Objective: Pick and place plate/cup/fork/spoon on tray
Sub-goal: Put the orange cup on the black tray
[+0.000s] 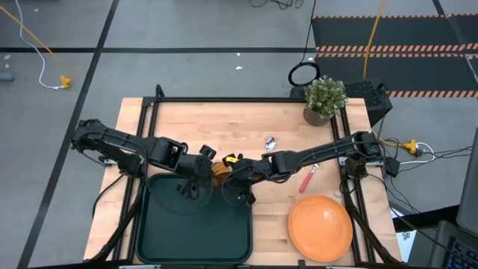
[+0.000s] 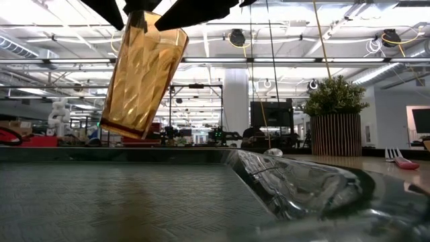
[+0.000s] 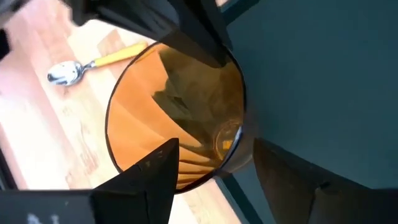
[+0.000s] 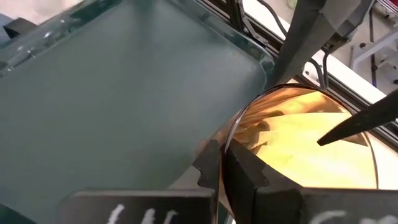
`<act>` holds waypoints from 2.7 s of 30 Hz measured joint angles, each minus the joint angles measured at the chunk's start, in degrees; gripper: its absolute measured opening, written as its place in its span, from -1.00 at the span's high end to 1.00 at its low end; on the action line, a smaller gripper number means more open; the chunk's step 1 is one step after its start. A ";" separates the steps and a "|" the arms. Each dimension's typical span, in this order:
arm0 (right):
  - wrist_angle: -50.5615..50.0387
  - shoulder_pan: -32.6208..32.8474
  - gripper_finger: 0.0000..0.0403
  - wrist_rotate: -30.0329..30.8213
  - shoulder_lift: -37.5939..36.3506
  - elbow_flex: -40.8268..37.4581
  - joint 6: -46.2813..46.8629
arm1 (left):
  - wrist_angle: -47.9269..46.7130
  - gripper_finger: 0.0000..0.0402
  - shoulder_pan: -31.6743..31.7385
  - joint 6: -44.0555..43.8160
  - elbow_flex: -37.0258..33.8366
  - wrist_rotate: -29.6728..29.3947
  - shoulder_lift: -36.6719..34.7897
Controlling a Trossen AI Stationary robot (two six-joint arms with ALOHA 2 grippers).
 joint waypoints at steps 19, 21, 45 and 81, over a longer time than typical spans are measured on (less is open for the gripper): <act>0.13 0.55 0.98 -4.55 0.00 0.00 -1.73 | -4.04 0.40 0.02 16.29 0.02 0.15 0.00; 0.17 0.53 0.98 -5.16 0.00 0.02 -1.88 | -4.64 0.46 0.02 18.22 0.02 -0.21 0.00; -0.57 0.55 0.97 -5.63 -0.04 0.09 -7.22 | -5.56 0.83 0.28 23.64 0.00 -0.50 -0.63; 3.25 0.73 -0.44 -3.02 -0.17 0.04 -2.34 | -5.75 0.98 0.52 17.09 -0.11 -1.57 -1.18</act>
